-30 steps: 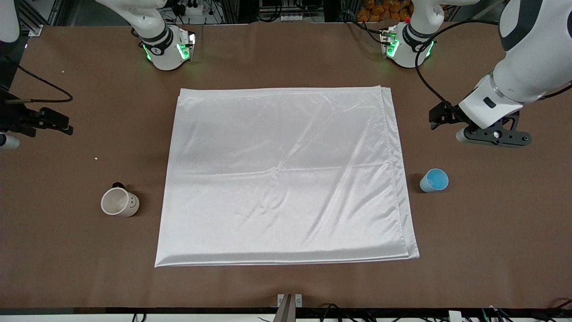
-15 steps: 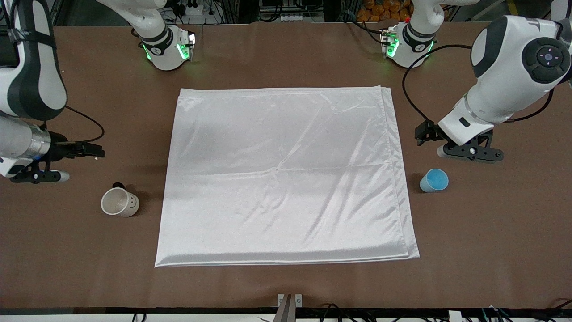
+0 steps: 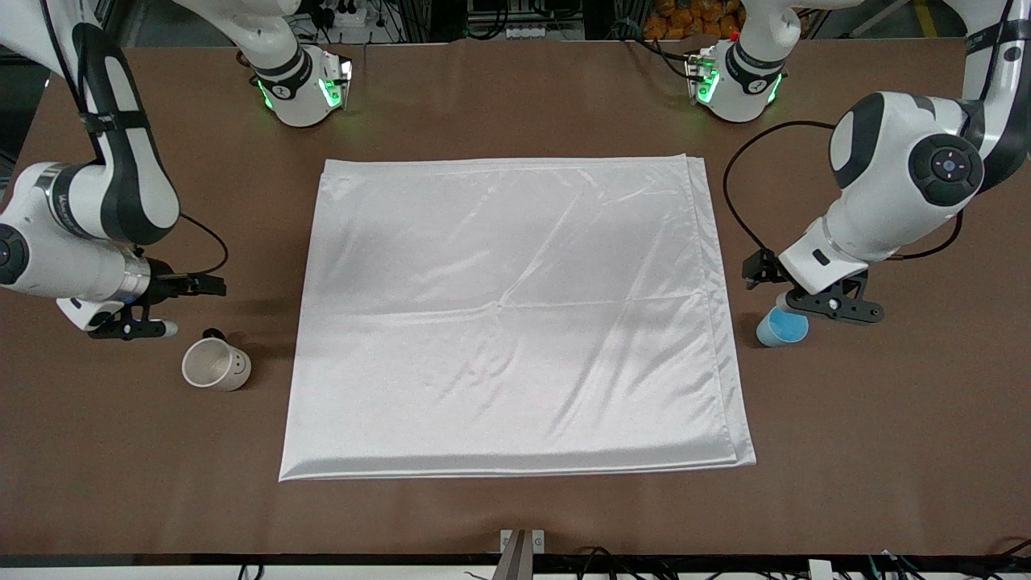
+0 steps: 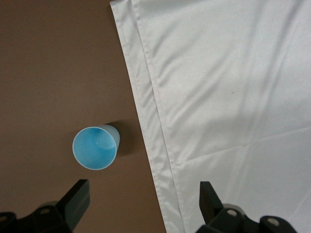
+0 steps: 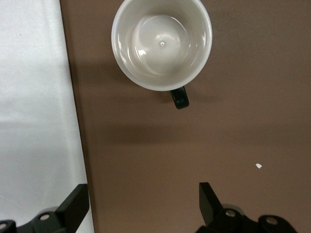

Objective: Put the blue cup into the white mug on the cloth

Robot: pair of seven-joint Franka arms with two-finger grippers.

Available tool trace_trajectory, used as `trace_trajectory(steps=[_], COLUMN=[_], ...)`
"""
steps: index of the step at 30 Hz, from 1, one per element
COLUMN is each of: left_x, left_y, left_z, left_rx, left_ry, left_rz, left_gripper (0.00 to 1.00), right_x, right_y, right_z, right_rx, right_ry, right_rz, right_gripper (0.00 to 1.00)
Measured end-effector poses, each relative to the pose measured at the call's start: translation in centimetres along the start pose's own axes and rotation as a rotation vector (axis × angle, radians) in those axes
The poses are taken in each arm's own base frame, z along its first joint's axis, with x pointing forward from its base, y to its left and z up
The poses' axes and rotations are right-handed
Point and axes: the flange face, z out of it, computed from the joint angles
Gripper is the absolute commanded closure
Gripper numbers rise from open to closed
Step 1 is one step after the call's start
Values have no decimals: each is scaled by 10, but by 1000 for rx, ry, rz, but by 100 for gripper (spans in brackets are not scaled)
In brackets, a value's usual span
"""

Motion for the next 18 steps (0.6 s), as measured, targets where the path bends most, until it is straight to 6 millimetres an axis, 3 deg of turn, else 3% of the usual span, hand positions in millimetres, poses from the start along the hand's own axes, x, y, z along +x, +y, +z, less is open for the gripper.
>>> trace_trajectory(steps=[11, 18], left_x=[-5, -9], left_y=[-6, -16], left_z=[71, 111], left_rx=[20, 31], left_ry=[58, 48], left_rz=[20, 36], left_gripper=[0, 0], right_x=[18, 24], right_y=[15, 23], right_z=[48, 57], right_rx=[1, -7], right_ry=[23, 48], right_rz=[-139, -276], right_gripper=[0, 0])
